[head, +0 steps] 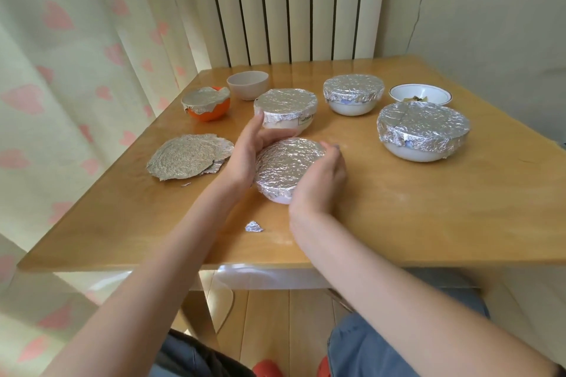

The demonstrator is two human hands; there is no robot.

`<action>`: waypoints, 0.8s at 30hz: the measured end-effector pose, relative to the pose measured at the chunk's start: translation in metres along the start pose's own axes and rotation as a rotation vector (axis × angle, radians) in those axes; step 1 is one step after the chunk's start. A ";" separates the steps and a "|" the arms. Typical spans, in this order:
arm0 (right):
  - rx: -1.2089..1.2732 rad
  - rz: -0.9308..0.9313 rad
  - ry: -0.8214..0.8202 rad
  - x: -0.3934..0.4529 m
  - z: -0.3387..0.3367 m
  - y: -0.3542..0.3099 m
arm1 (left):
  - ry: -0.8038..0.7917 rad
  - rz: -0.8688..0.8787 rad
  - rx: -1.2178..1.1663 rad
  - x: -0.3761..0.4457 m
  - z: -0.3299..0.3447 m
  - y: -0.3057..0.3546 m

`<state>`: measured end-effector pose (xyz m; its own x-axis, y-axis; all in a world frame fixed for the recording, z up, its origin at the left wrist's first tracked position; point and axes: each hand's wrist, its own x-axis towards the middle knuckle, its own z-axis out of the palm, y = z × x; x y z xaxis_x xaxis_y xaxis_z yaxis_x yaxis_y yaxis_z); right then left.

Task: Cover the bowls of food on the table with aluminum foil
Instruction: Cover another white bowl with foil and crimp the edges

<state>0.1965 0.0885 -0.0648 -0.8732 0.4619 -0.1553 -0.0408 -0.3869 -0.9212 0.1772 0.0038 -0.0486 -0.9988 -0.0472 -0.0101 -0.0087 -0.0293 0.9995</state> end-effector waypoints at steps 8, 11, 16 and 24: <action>-0.159 0.117 -0.444 0.057 0.002 -0.006 | 0.576 0.001 0.010 -0.005 0.022 -0.011; -0.215 0.131 -0.563 0.062 0.000 -0.011 | 0.608 -0.007 0.056 -0.008 0.025 -0.011; -0.493 -0.077 -0.564 0.074 -0.015 -0.022 | 0.400 0.013 0.212 -0.013 -0.001 -0.008; -0.336 -0.178 -0.316 0.031 0.002 -0.017 | 0.122 0.026 0.019 0.009 -0.003 0.004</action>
<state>0.1689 0.1082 -0.0538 -0.9736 0.2128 0.0825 -0.0891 -0.0216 -0.9958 0.1684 0.0001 -0.0452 -0.9856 -0.1686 0.0135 0.0150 -0.0078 0.9999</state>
